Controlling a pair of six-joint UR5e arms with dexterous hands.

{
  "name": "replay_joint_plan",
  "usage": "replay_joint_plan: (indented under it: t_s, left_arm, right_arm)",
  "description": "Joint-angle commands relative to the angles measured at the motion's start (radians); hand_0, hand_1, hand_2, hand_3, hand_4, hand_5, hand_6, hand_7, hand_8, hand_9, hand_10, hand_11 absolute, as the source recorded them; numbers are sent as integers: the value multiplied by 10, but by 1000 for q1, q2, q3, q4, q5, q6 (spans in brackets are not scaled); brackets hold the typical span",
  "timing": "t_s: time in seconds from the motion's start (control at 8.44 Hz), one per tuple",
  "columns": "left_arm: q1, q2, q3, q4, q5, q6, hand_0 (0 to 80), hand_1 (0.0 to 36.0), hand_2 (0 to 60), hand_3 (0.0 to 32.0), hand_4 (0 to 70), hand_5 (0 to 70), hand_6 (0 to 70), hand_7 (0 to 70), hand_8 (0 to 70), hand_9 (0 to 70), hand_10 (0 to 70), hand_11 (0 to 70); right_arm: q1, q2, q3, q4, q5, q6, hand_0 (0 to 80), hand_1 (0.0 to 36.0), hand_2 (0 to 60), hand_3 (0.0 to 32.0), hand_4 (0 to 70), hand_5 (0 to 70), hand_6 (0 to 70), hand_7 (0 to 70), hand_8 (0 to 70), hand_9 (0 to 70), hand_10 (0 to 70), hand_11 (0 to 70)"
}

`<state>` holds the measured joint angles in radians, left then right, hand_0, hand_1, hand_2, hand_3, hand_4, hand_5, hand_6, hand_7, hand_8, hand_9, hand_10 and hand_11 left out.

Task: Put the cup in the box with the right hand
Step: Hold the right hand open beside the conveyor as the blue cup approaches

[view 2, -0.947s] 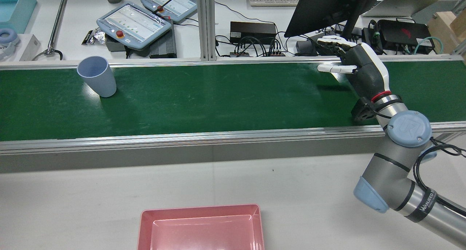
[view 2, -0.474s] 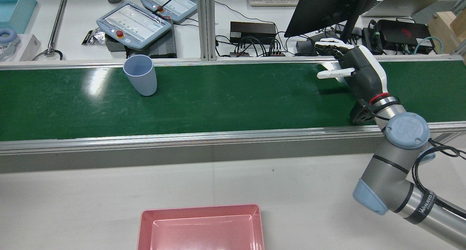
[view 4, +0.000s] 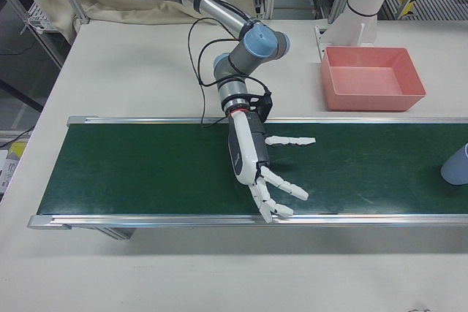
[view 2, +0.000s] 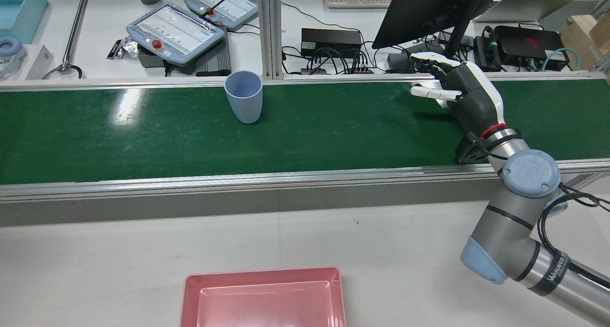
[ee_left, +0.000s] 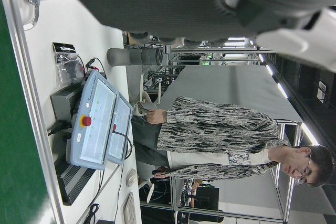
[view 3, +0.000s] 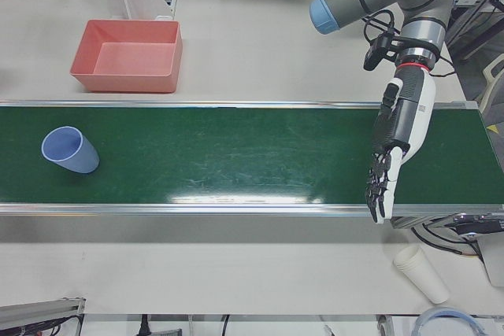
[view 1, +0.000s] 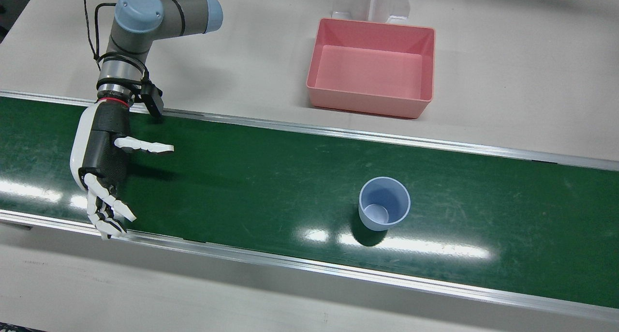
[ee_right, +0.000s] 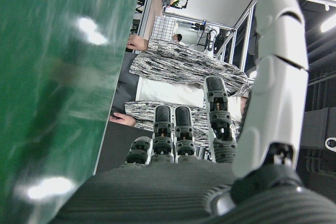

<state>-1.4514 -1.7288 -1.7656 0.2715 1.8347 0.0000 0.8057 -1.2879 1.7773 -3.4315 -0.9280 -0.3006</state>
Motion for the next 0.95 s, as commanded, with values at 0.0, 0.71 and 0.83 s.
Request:
replay_joint_plan:
  t_s: [0.0, 0.71, 0.83]
  left_arm:
    - [0, 0, 0, 0, 0, 0, 0, 0, 0, 0, 0, 0, 0, 0, 0, 0, 0, 0]
    - [0, 0, 0, 0, 0, 0, 0, 0, 0, 0, 0, 0, 0, 0, 0, 0, 0, 0]
    - [-1, 0, 0, 0, 0, 0, 0, 0, 0, 0, 0, 0, 0, 0, 0, 0, 0, 0]
  right_arm:
    - [-14, 1, 4, -2, 0, 0, 575, 181, 55, 0, 195, 81, 88, 318, 150, 240, 55, 99]
    - [-31, -1, 1, -2, 0, -3, 582, 162, 0, 0, 231, 79, 88, 322, 150, 240, 49, 91]
    - [-31, 1, 1, -2, 0, -3, 577, 187, 58, 0, 204, 82, 89, 323, 152, 242, 50, 93]
